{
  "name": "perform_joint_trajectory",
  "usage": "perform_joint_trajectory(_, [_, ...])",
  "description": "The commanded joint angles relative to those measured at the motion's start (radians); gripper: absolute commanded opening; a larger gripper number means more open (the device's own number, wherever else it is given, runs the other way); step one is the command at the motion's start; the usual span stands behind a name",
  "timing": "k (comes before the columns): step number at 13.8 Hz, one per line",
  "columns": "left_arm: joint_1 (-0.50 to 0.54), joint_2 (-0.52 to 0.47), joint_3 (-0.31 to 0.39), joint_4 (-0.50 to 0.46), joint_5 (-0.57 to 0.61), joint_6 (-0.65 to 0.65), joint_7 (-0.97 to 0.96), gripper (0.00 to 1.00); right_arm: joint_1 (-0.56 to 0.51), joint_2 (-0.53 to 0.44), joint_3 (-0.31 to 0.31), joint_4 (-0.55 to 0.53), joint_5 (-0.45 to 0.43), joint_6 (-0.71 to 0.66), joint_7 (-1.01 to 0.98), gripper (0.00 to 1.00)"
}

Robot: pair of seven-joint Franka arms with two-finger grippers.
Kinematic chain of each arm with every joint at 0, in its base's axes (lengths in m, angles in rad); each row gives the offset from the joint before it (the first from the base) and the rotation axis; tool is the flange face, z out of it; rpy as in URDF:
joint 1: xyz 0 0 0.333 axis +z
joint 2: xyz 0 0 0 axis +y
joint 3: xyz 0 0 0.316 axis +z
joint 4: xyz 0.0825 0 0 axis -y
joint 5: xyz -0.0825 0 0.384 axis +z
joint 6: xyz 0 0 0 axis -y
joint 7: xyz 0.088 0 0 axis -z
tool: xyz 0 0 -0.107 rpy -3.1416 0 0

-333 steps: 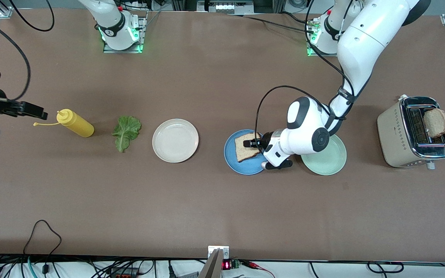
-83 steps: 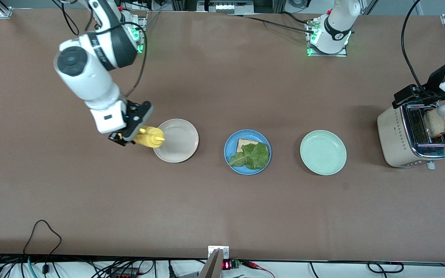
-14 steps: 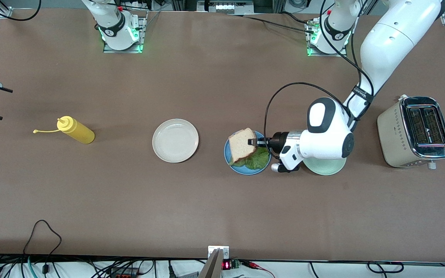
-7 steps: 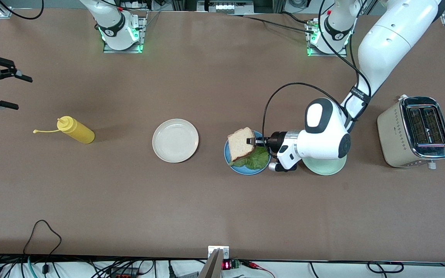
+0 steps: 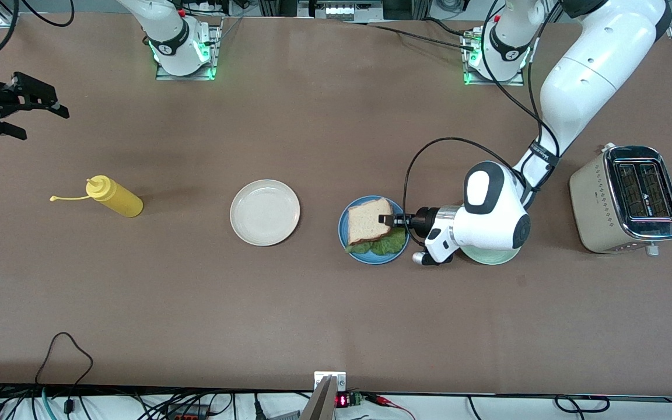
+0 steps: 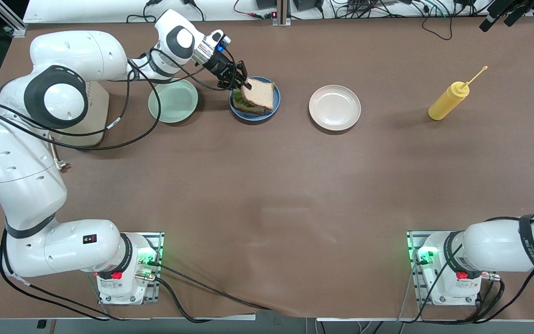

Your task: Make sandwich in blue plate with both arms

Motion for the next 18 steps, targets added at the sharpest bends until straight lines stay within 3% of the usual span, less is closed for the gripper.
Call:
perform_joint_trajectory(1, [-0.009,0.048,0.020,0.028,-0.012,0.003,0.050,0.49,0.015,0.005,-0.013,0.008,-0.084,-0.005,0.145,1.00])
perform_joint_trajectory(2, [-0.009,0.055,0.022,0.028,-0.014,0.003,0.081,0.63,0.015,0.005,-0.013,0.006,-0.106,-0.002,0.184,1.00])
perform_joint_trajectory(3, [-0.006,0.055,0.027,0.028,-0.015,0.003,0.098,0.84,0.015,0.005,-0.013,0.005,-0.121,0.004,0.217,1.00])
perform_joint_trajectory(4, [0.003,0.050,0.031,0.033,-0.014,0.003,0.106,1.00,0.010,0.012,-0.013,0.003,-0.118,0.026,0.234,1.00])
perform_joint_trajectory(6, [0.004,0.036,0.031,0.085,-0.011,-0.005,0.100,1.00,0.010,0.026,-0.013,-0.004,-0.127,0.092,0.230,1.00])
perform_joint_trajectory(9, [0.003,-0.017,0.037,0.091,-0.003,-0.014,0.092,1.00,0.009,0.032,-0.013,-0.043,-0.132,0.127,0.235,1.00])
perform_joint_trajectory(13, [-0.002,-0.082,0.036,0.089,0.168,-0.042,0.029,1.00,-0.011,0.033,-0.013,-0.037,-0.132,0.147,0.231,1.00])
perform_joint_trajectory(18, [0.020,-0.186,0.040,0.091,0.444,-0.189,-0.012,1.00,0.015,0.037,-0.010,-0.017,-0.127,0.133,0.265,1.00])
